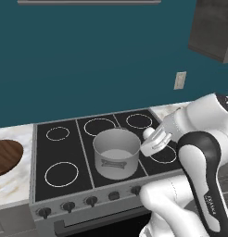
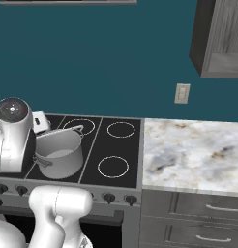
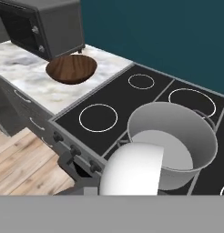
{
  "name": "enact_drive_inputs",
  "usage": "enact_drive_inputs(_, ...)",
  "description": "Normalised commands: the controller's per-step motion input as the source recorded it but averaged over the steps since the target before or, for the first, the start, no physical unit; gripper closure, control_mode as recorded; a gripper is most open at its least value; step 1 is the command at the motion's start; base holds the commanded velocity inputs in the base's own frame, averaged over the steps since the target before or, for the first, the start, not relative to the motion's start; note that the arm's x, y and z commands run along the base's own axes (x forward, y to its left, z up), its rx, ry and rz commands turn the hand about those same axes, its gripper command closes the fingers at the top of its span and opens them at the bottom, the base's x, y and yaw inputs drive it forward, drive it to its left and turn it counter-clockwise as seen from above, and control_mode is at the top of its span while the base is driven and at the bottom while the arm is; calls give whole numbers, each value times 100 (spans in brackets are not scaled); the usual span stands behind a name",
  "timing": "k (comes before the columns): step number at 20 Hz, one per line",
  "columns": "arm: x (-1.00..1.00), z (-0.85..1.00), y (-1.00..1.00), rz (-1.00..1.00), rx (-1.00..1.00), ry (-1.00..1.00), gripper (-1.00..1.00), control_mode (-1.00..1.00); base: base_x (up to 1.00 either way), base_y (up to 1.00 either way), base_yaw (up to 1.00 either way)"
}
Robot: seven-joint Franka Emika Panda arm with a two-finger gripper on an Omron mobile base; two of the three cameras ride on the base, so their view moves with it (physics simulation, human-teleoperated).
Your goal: Open the cabinet and move the ladle to the pot. Then close the cabinet.
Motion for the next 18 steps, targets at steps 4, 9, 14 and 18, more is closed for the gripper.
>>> enact_drive_inputs(4, 12, -1, 0, 1, 0, 0, 100, -100, 0, 0, 0)
enact_drive_inputs(9, 2, 0, 0, 0, 0, 4, 100, -100, 0, 0, 0)
enact_drive_inputs(14, 6, -6, 3, 0, 0, 14, 100, -100, 0, 0, 0)
enact_drive_inputs(18, 12, -14, 0, 0, 0, 11, 100, -100, 0, 0, 0)
